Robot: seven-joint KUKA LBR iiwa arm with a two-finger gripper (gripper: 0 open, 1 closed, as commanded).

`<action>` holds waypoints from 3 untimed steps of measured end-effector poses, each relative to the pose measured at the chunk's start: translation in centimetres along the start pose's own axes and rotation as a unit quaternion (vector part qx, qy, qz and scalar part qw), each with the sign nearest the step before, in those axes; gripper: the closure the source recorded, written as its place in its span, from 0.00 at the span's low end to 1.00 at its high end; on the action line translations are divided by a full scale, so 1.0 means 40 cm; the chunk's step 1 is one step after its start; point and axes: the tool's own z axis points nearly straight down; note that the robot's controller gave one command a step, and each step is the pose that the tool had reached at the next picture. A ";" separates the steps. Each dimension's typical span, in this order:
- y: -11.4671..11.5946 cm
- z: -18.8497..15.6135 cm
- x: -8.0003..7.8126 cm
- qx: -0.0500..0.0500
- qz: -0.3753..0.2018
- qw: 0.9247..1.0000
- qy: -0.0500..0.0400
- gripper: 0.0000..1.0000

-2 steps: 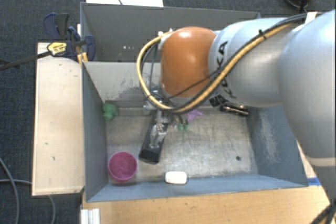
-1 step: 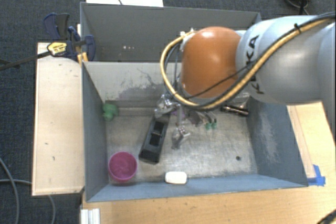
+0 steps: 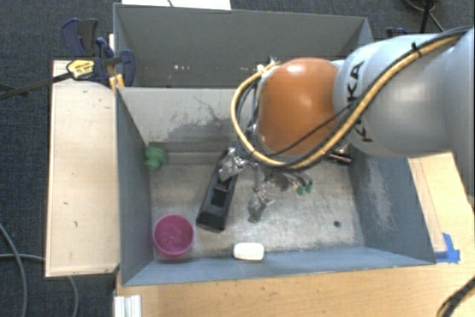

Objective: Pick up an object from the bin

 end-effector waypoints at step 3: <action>0.029 0.099 -0.010 0.002 0.064 0.998 -0.005 1.00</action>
Offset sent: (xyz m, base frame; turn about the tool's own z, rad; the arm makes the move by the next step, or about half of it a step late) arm 0.0000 0.0000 0.0000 0.0000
